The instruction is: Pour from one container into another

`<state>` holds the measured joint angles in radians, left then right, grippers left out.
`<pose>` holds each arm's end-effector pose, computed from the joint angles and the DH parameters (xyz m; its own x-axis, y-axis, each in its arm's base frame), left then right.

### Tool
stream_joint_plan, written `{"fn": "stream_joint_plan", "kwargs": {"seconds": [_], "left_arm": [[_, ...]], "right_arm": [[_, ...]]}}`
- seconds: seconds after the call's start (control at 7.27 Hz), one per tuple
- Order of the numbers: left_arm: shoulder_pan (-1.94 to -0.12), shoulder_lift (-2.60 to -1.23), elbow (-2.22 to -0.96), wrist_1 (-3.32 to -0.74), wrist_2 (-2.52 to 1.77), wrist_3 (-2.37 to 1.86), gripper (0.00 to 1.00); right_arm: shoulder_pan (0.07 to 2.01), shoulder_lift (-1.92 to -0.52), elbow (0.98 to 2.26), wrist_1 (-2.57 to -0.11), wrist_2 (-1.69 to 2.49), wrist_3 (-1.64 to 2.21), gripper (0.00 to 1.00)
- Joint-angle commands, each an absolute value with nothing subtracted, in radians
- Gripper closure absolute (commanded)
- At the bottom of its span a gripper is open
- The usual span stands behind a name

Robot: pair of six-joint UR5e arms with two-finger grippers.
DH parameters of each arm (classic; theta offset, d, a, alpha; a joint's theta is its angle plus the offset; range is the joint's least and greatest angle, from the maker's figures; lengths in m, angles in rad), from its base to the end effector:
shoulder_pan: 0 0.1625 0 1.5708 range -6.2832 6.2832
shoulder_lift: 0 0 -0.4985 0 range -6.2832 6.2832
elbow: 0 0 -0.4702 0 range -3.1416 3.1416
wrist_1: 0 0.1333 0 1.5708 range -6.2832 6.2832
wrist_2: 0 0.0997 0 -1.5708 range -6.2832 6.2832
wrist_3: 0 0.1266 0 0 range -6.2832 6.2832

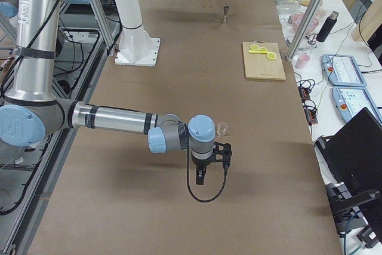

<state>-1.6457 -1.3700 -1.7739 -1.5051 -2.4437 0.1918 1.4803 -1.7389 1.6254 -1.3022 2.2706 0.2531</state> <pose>-0.0710 -0.4611 0.7374 0.6397 0.0950 -0.7627 -0.0482 0.9953 0.0836 0.0066 -0.4999 0.7875 0.7512 0.0835 0.6547 -0.1021 0.9947 -0.0098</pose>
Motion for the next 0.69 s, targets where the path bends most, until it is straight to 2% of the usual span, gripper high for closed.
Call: {"fn": "stream_joint_plan", "kwargs": {"seconds": [0.0, 0.55], "left_arm": [[-1.646, -1.373, -1.778, -1.506, -2.442, 0.186, 0.02], [-1.646, -1.370, -1.773, -1.505, -2.444, 0.184, 0.02]], "right_arm": [[1.480, -1.740, 1.621, -1.295, 2.270, 0.253, 0.00], [1.480, -1.735, 1.620, -1.296, 2.272, 0.256, 0.00]]}}
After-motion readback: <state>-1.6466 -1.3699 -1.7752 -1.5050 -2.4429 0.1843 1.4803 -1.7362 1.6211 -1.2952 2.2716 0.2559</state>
